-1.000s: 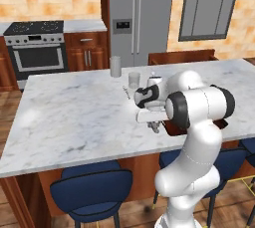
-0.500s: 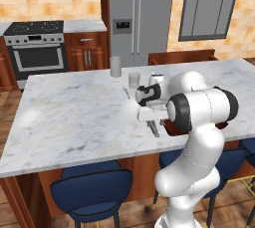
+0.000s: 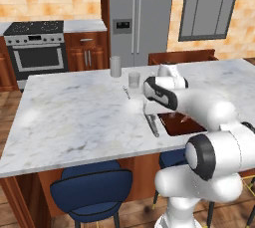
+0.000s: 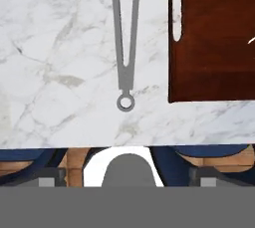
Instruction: Take the tongs from the drawer on the left and place them on the dining counter next to the tray containing the kebab skewer.
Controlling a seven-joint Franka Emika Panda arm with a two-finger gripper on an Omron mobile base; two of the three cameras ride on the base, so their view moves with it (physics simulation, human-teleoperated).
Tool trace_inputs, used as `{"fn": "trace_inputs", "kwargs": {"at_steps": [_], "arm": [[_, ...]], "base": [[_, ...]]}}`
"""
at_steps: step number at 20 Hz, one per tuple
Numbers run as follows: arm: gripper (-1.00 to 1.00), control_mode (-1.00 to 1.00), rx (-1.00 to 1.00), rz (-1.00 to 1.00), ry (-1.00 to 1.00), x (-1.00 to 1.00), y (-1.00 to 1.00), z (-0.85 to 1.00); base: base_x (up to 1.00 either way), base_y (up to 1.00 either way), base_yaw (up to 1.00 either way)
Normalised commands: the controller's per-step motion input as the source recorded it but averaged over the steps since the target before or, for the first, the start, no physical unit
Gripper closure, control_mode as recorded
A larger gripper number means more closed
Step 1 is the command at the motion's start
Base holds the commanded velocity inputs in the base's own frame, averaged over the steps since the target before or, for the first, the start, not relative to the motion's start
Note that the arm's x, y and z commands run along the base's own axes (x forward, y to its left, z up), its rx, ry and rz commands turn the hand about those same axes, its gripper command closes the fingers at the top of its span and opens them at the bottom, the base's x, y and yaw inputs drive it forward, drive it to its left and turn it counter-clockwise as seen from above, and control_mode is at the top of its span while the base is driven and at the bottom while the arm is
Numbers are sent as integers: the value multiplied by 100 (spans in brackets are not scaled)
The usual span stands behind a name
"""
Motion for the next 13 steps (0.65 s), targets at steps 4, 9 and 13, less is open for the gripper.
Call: {"fn": "trace_inputs", "kwargs": {"at_steps": [4, 9, 13], "arm": [[-100, -100, 0, 0, -20, -98, 0, 85], [-100, -100, 0, 0, -12, -75, 0, 95], [-100, -100, 0, 0, 0, -25, -1, 86]], "base": [[0, 0, 0], [0, 0, 0], [0, 0, 0]]}}
